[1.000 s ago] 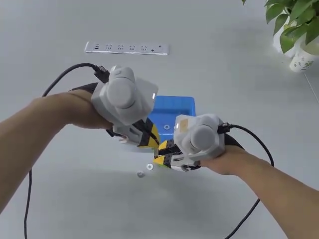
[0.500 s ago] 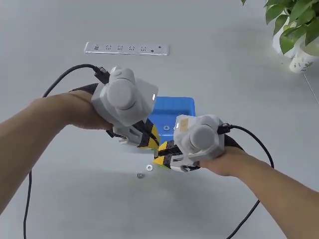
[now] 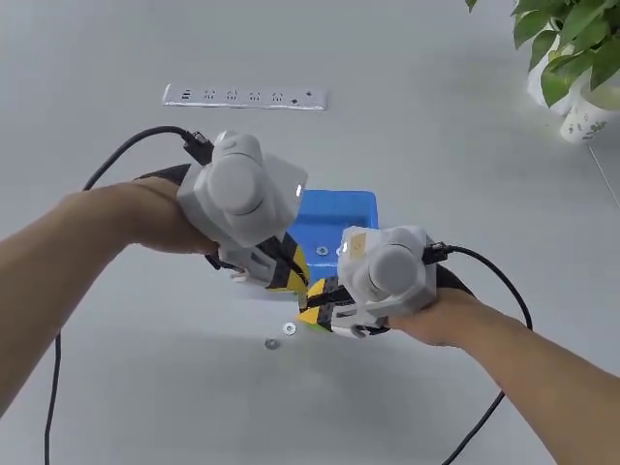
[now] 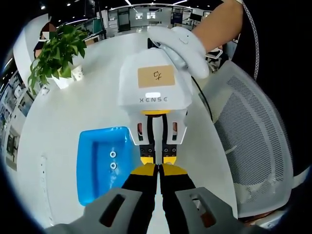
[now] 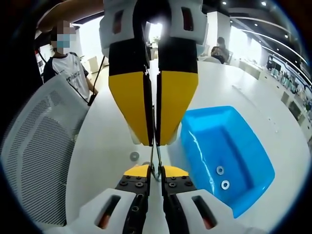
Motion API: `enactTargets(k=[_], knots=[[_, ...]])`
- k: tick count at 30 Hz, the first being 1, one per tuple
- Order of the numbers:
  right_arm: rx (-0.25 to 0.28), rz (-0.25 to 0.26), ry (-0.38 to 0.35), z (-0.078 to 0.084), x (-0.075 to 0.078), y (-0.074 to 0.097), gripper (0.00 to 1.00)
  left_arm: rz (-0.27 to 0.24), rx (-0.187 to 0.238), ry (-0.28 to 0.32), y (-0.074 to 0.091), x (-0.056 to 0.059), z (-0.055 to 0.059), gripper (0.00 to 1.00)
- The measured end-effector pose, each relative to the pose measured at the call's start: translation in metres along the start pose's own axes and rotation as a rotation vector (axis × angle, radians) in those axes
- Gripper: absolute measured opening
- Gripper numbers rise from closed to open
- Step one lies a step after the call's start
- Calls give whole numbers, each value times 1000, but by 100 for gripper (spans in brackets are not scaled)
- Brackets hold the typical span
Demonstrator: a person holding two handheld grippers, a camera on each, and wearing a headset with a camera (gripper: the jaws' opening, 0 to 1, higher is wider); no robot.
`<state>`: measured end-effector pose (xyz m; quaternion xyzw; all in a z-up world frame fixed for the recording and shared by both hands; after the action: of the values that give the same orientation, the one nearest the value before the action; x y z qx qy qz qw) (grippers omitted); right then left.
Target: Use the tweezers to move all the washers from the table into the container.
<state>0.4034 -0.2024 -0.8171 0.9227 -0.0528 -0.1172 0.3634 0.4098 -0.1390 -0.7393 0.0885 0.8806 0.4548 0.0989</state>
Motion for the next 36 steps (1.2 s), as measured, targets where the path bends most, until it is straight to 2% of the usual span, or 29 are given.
enactTargets(k=[13, 36], knots=[[3, 8, 7, -2, 0, 5, 9, -4, 3, -6, 3, 0, -5, 5], [19, 8, 30, -14, -8, 14, 9, 1, 6, -7, 19, 3, -14, 5]])
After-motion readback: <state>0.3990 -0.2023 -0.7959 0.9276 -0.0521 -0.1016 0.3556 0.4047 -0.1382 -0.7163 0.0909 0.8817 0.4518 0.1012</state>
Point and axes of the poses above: the centre of the closed fingertips' face, and the gripper's own axes: y roughly backward along the fingers, x roughly to its right, z roughly out of its underside, the point moved 7 cm from there along y, roughly backward along the fingers, and after that the axes turned 11 degrees about -y, right-handed, at the moved point
